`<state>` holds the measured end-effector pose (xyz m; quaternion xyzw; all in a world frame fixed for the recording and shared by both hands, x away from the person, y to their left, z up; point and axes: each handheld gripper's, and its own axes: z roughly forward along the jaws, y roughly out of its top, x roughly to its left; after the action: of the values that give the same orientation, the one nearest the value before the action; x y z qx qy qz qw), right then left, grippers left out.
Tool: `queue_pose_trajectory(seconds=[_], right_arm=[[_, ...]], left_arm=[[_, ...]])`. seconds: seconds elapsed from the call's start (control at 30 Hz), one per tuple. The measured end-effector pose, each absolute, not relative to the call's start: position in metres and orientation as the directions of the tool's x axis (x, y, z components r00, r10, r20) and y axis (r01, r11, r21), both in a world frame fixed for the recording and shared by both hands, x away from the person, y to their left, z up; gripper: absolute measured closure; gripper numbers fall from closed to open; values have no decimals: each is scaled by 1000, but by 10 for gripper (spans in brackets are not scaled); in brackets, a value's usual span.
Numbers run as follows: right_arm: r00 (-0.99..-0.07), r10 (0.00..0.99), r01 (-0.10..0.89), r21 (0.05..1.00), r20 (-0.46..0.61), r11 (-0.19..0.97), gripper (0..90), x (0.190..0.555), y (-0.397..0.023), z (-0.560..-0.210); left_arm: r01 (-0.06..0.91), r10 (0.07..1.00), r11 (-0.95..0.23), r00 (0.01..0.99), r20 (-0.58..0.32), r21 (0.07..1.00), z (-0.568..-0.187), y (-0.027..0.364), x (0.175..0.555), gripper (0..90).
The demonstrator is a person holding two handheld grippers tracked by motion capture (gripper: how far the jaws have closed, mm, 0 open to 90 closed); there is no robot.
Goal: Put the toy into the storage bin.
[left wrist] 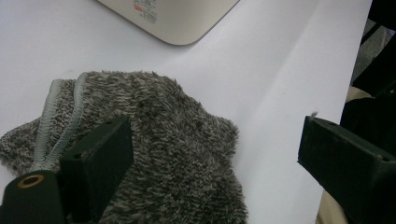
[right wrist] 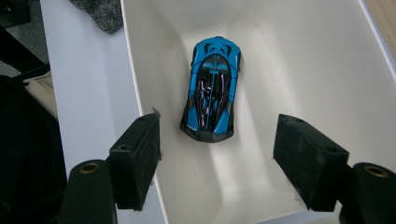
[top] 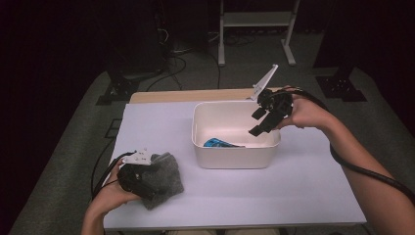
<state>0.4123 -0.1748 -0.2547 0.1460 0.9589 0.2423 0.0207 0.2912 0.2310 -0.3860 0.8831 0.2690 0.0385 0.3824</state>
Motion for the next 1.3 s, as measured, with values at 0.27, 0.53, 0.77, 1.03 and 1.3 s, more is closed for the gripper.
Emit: queue_pose_trajectory(seconds=[0.27, 0.53, 0.77, 1.03, 1.3], right_arm=[[-948, 318, 290, 485, 25, 825, 306, 404, -193, -246], [-940, 341, 301, 497, 12, 814, 306, 396, -210, -241], [-932, 363, 317, 502, 8, 804, 305, 390, -225, -239], [-924, 383, 335, 512, 12, 791, 306, 385, -241, -243], [-910, 414, 365, 524, 28, 769, 306, 378, -261, -250]], left_arm=[[452, 508, -559, 850, -144, 695, -388, 230, 292, 97], [454, 507, -563, 850, -145, 691, -389, 229, 292, 97], [456, 507, -564, 849, -147, 689, -390, 228, 292, 97], [459, 510, -564, 848, -148, 686, -390, 227, 292, 97], [461, 509, -565, 847, -151, 684, -392, 227, 293, 97]])
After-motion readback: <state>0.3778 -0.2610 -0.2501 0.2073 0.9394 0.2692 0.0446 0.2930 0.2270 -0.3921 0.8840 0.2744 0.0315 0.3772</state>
